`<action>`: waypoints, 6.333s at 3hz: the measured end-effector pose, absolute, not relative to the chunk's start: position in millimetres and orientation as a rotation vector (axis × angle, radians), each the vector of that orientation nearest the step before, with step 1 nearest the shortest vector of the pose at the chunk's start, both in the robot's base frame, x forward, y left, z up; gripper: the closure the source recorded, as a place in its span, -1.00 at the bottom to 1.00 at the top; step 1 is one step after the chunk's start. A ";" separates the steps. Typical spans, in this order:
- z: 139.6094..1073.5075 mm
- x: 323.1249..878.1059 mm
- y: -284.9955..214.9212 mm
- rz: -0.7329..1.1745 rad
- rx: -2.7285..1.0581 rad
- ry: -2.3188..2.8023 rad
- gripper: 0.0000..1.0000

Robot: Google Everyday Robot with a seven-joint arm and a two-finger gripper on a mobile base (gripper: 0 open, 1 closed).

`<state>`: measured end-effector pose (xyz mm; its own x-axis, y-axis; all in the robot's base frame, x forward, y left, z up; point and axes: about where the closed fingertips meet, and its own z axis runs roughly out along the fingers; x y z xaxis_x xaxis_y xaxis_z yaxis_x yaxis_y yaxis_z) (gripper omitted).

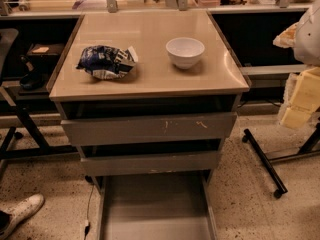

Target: Place blue chip bag into bottom drawer

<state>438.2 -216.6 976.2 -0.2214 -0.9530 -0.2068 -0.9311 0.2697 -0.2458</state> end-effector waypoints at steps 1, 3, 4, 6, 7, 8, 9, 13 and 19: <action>976.3 438.2 -216.6 -0.099 -1.725 2.232 -1.00; 1000.6 477.3 -169.1 -0.171 -1.727 2.164 -1.00; 1006.5 515.8 -123.4 -0.195 -1.792 2.143 -1.00; 1001.2 548.2 -68.0 -0.190 -1.893 2.058 -1.00; 995.7 564.4 -48.9 -0.194 -1.903 2.018 -1.00; 989.8 595.9 -11.8 -0.182 -1.961 1.951 -1.00; 989.1 634.9 34.8 -0.156 -2.006 1.869 -1.00; 928.0 721.4 68.6 0.130 -1.897 1.930 -1.00; 833.9 729.5 138.9 0.423 -1.897 2.013 -1.00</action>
Offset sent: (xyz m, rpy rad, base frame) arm 0.0244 0.0310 0.0175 0.0043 -0.0742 0.0167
